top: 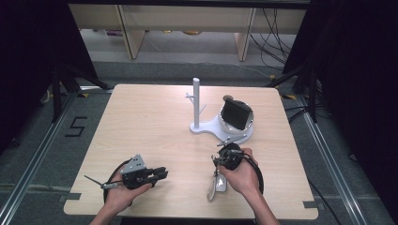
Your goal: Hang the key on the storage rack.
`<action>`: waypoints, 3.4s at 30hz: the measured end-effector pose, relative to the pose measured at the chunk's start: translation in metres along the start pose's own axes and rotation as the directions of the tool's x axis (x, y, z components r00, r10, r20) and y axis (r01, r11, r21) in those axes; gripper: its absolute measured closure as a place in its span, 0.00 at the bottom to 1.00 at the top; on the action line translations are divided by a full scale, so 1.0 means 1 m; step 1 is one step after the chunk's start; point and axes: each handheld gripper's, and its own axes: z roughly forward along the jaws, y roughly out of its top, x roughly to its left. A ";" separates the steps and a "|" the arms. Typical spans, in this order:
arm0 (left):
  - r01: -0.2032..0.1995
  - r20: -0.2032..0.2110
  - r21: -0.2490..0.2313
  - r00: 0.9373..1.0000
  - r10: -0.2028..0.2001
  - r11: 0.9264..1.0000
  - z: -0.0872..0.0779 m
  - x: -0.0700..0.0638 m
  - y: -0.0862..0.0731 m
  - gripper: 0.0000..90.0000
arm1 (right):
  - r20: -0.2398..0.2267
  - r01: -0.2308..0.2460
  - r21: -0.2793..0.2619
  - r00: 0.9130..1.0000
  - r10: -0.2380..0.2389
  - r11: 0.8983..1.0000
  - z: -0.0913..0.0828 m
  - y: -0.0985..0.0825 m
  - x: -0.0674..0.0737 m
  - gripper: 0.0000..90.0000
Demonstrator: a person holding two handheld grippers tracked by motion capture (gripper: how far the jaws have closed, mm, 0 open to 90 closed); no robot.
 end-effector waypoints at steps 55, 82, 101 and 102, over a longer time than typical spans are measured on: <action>0.030 -0.144 -0.093 0.989 -0.043 0.995 -0.017 0.019 -0.013 0.82 | -0.026 0.018 -0.443 0.999 -0.033 0.896 -0.019 0.085 0.017 0.97; 0.031 -0.126 -0.101 0.991 -0.044 0.994 -0.015 0.017 -0.014 0.82 | -0.032 -0.077 -0.513 0.997 0.071 0.855 0.012 0.138 0.027 0.97; 0.030 -0.126 -0.089 0.991 -0.041 0.996 -0.014 0.015 -0.015 0.82 | -0.085 -0.172 -0.529 0.985 0.150 0.831 0.016 0.143 0.025 0.97; 0.030 -0.126 -0.089 0.991 -0.042 0.996 -0.014 0.015 -0.015 0.82 | -0.080 -0.170 -0.527 0.985 0.151 0.833 0.017 0.143 0.024 0.97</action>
